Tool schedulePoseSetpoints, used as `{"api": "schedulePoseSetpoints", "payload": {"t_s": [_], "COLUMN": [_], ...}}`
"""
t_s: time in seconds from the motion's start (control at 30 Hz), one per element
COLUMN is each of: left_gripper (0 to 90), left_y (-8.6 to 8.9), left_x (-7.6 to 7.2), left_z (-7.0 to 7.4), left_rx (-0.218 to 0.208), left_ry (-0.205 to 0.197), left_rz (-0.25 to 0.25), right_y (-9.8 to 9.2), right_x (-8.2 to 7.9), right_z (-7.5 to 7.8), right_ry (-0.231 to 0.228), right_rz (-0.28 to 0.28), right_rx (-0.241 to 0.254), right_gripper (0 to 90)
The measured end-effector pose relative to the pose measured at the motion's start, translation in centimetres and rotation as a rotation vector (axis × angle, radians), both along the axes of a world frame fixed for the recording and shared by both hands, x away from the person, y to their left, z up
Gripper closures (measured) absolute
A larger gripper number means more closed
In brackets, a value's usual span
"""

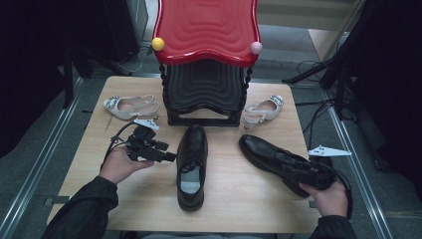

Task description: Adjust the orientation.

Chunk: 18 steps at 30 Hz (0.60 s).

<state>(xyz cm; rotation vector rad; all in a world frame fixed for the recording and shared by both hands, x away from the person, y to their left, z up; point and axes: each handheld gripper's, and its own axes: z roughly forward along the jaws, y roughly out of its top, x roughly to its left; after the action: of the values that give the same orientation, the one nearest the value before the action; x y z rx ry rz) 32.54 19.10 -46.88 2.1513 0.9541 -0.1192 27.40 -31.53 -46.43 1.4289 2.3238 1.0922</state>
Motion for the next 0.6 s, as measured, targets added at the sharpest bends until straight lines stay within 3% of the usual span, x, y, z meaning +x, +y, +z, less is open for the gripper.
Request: {"api": "schedulePoseSetpoints", "payload": {"t_s": [0.13,0.3,0.43,0.6], "left_gripper": [35.0,35.0,35.0,35.0], "left_y": [0.1,0.4,0.6,0.6], "left_x": [-0.1,-0.3,-0.4,-0.6], "left_z": [0.0,-0.1,-0.1,-0.2], "left_rx": [0.000,0.000,0.000,-0.001], "left_ry": [-0.001,0.003,0.000,0.000], "left_rz": [0.006,0.009,0.013,0.014], "right_y": [0.8,1.3,1.7,2.0], "right_x": [0.9,1.8,2.0,2.3], "right_z": [-0.7,-1.4,-1.5,-1.5], "right_ry": [0.009,0.025,0.030,0.057], "right_rz": [0.010,0.028,0.036,0.041], "right_rx": [-0.018,0.012,-0.010,0.023], "right_gripper": [56.8,58.5,58.8,67.9]}}
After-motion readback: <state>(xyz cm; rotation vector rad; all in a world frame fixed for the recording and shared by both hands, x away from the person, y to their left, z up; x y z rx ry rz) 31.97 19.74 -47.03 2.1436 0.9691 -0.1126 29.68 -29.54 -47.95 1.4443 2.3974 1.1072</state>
